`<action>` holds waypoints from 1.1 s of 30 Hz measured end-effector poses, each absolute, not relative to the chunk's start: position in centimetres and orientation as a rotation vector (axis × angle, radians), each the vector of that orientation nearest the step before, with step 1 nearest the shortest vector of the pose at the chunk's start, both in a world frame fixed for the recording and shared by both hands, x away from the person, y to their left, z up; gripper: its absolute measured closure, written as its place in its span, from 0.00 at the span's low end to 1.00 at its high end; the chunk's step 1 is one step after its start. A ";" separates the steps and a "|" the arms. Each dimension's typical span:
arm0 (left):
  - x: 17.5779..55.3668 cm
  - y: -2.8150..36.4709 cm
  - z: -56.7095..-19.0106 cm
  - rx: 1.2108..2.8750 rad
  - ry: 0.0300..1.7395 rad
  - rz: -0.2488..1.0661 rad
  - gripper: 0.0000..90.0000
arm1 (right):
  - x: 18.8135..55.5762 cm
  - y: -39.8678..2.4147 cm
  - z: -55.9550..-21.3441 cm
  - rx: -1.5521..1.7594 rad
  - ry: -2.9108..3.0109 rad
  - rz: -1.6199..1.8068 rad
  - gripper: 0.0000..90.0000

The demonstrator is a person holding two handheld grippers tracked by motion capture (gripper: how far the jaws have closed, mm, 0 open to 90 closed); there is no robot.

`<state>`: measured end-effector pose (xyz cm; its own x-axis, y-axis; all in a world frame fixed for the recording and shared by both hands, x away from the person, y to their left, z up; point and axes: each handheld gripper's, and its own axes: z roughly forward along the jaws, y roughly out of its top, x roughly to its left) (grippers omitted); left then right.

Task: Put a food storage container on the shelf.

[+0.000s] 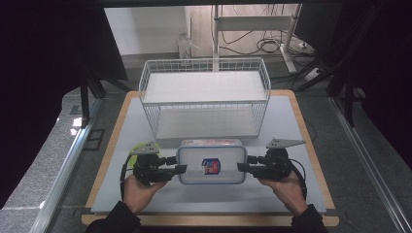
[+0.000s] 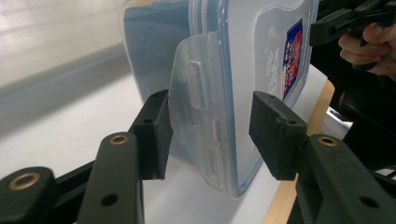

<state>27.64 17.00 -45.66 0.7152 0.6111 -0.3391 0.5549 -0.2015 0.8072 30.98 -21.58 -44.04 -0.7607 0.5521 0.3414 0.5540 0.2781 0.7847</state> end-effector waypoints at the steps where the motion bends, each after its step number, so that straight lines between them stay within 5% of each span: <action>1: 27.8 17.1 -45.4 1.871 0.900 0.077 0.56 | 31.1 -21.5 -43.9 -1.085 -2.507 -1.546 0.59; 33: 34.0 18.7 -36.2 1.856 0.869 0.136 0.56 | 37.2 -20.1 -35.4 -1.091 -2.445 -1.687 0.59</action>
<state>34.02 18.74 -36.22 0.7314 0.6184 -0.2874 0.5014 -0.2021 0.8413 37.15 -20.05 -35.43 -0.7619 0.5450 0.3500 0.5205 0.1936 0.8316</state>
